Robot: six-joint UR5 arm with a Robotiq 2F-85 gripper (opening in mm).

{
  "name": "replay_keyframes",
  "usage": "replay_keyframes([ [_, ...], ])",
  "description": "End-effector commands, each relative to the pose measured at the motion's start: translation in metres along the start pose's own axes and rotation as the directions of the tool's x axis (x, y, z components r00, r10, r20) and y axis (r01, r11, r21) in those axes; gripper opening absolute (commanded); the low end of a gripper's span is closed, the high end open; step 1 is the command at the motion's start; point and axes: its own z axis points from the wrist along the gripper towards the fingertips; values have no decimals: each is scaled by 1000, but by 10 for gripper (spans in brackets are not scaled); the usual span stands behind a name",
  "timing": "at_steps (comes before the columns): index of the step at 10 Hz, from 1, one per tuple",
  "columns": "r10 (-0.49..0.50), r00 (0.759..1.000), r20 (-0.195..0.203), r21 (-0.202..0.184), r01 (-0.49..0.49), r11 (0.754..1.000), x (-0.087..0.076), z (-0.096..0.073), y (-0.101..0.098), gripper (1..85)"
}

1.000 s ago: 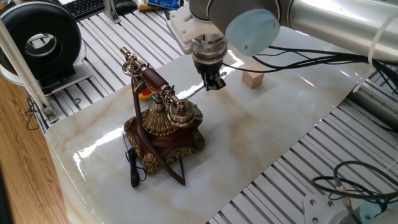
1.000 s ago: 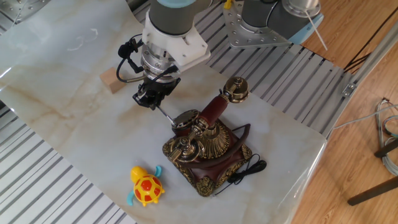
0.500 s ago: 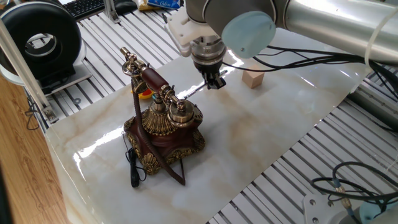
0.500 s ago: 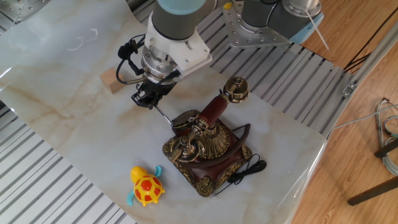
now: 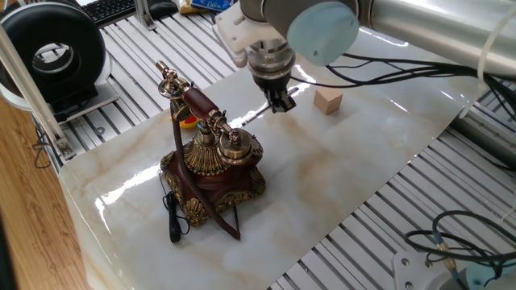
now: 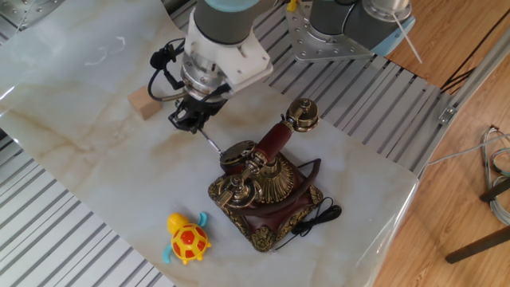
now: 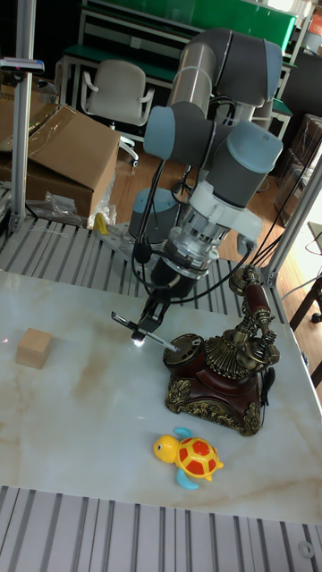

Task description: Dial a number on an old rotary phone

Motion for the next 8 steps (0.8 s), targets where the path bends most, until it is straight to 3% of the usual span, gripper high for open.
replay_keyframes([
  [1, 38, 999, 9, -21, -37, 999, -6, -17, 13, 13],
  [5, 78, 997, 16, -33, -78, 996, -26, -24, 21, 13],
  [8, 75, 997, 12, -20, -74, 997, -31, -21, 18, 13],
])
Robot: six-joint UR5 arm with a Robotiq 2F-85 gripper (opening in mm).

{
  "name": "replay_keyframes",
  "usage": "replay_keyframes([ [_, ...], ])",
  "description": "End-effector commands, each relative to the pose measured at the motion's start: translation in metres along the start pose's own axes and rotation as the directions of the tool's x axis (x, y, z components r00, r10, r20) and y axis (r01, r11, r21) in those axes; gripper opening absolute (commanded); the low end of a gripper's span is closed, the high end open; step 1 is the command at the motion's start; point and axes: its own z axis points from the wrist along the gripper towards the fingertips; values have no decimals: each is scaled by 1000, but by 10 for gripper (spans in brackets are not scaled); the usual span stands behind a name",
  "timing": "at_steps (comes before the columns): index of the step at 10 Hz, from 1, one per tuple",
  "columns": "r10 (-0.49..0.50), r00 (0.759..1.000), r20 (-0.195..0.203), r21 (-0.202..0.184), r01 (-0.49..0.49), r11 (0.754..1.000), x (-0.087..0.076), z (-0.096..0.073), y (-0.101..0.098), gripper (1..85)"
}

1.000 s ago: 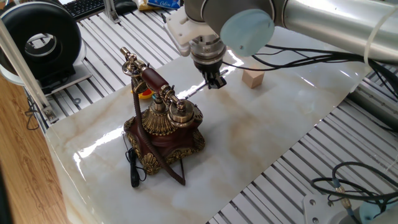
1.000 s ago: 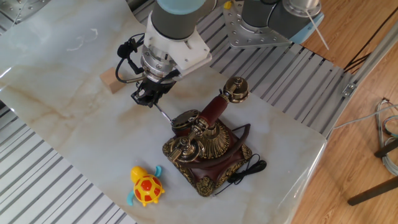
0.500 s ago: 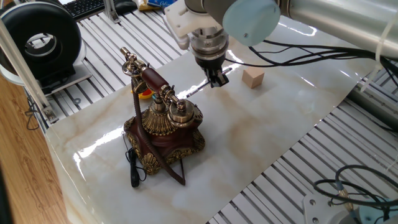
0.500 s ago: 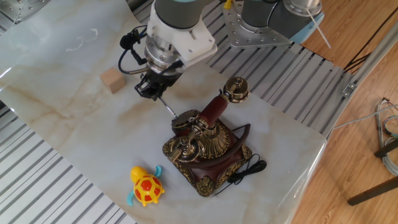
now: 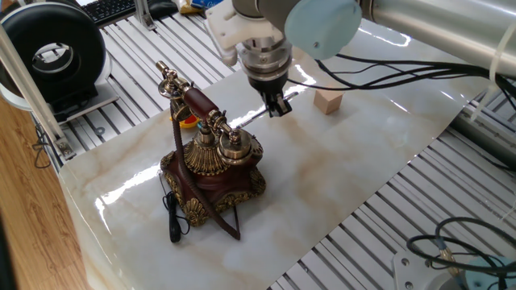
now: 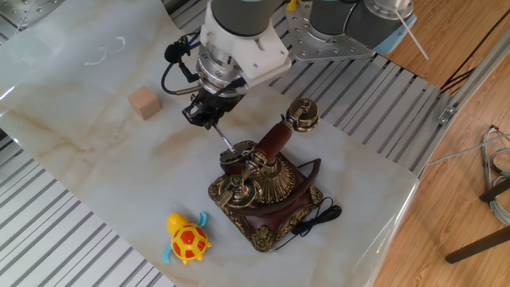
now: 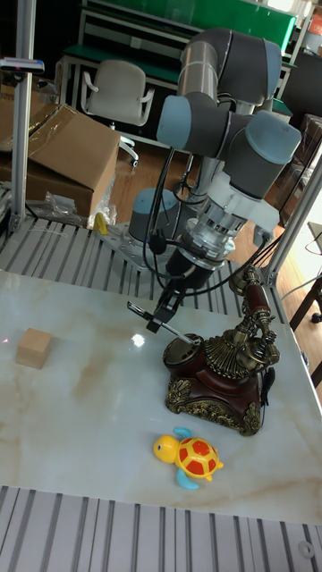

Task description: Dial a number on an old rotary phone

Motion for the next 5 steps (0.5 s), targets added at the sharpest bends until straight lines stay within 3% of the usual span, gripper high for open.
replay_keyframes([
  [1, 2, 1000, 3, 9, -2, 1000, -7, 0, -1, 13],
  [5, -11, 1000, -8, 18, 11, 1000, -10, 3, 1, 13],
])
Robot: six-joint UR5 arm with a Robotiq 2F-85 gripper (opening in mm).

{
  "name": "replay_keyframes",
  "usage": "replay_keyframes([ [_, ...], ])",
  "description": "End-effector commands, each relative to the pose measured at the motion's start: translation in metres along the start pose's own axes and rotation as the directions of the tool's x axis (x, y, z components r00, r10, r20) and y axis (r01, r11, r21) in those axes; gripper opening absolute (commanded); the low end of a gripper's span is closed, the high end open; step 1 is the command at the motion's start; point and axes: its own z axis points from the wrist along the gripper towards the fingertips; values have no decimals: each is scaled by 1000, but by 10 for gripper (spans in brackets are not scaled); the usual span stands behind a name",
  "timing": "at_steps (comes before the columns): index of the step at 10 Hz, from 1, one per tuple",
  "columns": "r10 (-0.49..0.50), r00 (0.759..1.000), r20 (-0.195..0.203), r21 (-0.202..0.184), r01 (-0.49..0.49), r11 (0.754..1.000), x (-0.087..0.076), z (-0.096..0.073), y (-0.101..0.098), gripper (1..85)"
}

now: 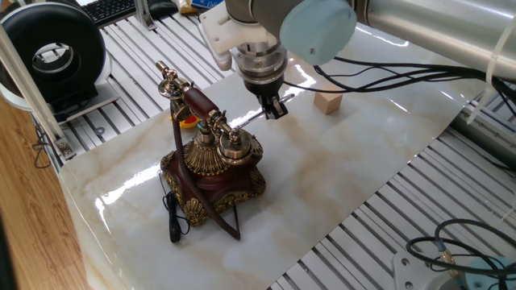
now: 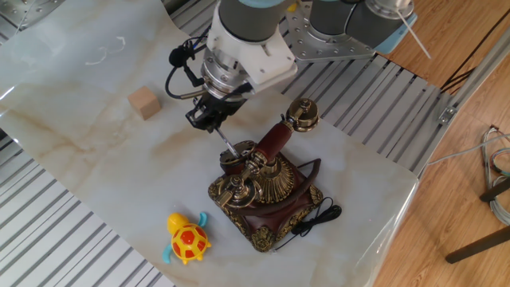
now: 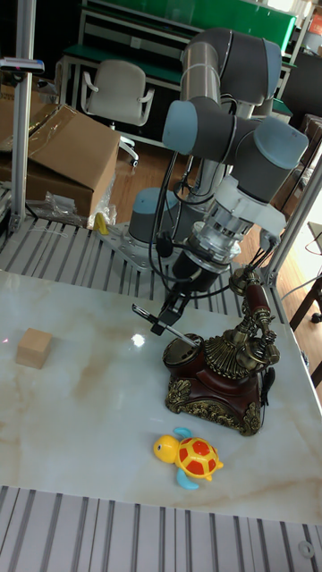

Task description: Dial a number on an old rotary phone

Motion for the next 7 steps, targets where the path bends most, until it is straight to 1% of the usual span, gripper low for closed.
replay_keyframes([
  [1, -6, 1000, 2, 4, 6, 1000, -3, 1, 3, 13],
  [4, -26, 1000, -12, 19, 26, 999, 6, 2, 3, 13],
  [5, -27, 1000, -8, 21, 28, 999, 6, 4, 2, 13],
  [7, -20, 1000, -11, 26, 20, 999, 1, 6, 3, 13],
])
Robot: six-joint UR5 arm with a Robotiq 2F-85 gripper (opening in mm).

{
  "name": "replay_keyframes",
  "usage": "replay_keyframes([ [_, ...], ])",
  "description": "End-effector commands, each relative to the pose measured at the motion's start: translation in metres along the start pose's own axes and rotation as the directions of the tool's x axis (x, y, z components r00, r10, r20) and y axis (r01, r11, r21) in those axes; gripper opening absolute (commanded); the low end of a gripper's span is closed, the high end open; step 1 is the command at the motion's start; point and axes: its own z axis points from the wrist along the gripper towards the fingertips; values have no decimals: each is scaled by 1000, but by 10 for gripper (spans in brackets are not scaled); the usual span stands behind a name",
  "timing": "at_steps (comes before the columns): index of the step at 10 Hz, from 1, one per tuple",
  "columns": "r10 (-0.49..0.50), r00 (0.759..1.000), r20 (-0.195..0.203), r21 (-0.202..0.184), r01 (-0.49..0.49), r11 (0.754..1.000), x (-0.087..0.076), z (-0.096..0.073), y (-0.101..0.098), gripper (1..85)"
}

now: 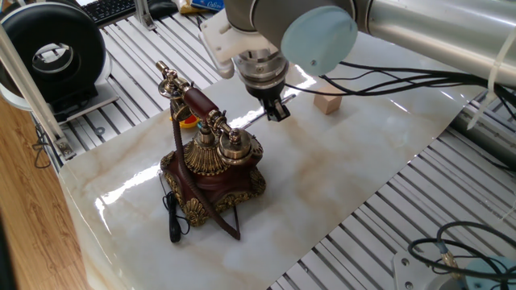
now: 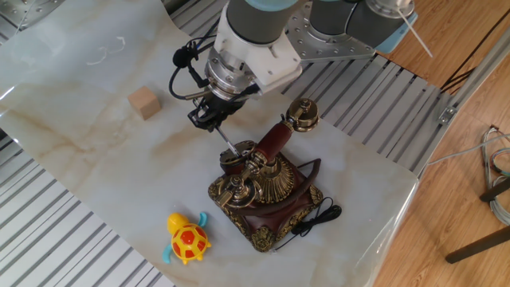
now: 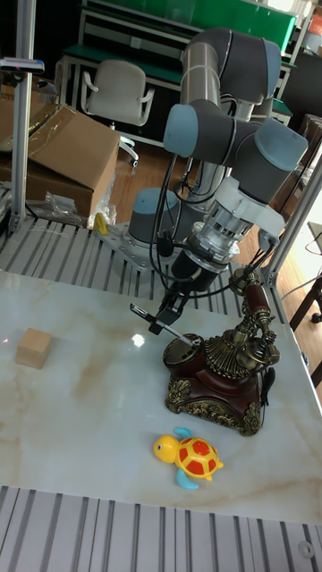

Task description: Dial a number on an old rotary phone

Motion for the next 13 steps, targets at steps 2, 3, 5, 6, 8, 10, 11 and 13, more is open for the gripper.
replay_keyframes([
  [2, 9, 1000, 14, 1, -9, 1000, -8, 3, 1, 13],
  [3, 8, 1000, 17, 1, -8, 1000, -9, 2, 2, 13],
  [5, -9, 1000, 21, 5, 9, 1000, -8, 6, -3, 13],
  [6, -15, 1000, 22, 5, 15, 1000, -8, 9, -6, 13],
  [8, -34, 998, 45, 2, 34, 999, -4, 17, -12, 13],
  [10, -50, 998, 40, 12, 49, 999, 3, 27, -19, 13],
  [11, -54, 998, 31, 18, 53, 998, 3, 32, -24, 13],
  [13, -53, 998, 28, 32, 52, 998, -3, 38, -30, 13],
])
